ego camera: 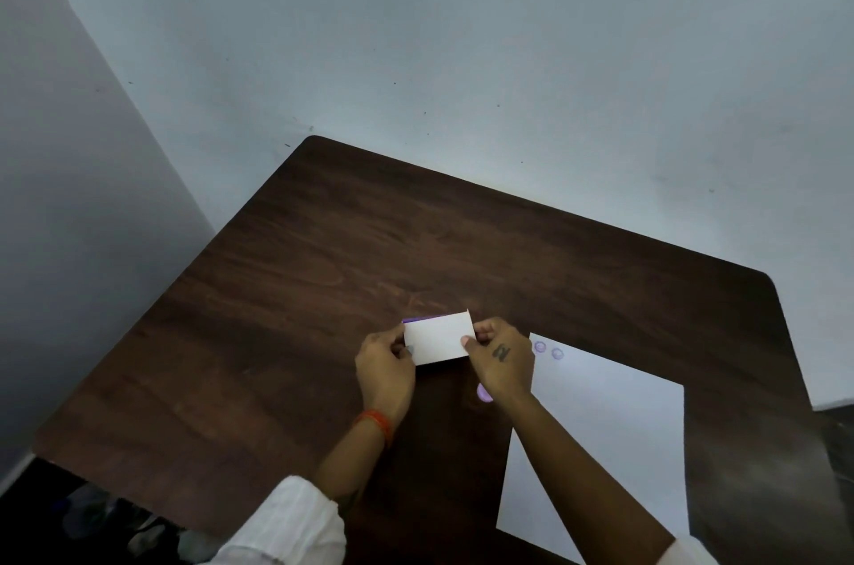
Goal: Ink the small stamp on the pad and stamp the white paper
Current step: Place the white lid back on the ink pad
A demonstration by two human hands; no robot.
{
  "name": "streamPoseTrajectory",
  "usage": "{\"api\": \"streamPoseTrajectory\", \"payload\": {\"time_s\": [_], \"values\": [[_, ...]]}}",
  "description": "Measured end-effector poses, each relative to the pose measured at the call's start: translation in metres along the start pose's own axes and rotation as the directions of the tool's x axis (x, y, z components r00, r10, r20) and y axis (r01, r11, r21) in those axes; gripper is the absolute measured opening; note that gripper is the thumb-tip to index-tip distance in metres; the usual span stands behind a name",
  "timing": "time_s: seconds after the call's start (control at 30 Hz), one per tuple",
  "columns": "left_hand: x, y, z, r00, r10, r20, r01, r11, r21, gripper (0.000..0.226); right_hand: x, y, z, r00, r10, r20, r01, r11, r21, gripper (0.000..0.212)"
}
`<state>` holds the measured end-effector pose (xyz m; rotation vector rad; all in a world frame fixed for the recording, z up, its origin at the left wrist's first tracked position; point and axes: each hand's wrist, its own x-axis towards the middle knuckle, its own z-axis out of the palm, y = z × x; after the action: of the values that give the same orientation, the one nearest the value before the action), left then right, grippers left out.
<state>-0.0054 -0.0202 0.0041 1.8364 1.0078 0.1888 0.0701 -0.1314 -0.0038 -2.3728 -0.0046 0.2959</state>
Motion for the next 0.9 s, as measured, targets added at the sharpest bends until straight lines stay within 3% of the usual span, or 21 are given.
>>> {"api": "streamPoseTrajectory", "payload": {"time_s": [0.33,0.9], "values": [[0.005,-0.003,0.009,1.000,-0.017,-0.014,0.019,0.996,0.083,0.038,0.007,0.008,0.011,0.998,0.056,0.038,-0.054,0.998,-0.037,0.015],[0.007,-0.008,0.011,0.999,-0.052,0.000,0.052,0.997,0.063,0.039,0.009,0.009,0.014,0.996,0.063,0.061,-0.060,0.997,-0.049,0.018]]}}
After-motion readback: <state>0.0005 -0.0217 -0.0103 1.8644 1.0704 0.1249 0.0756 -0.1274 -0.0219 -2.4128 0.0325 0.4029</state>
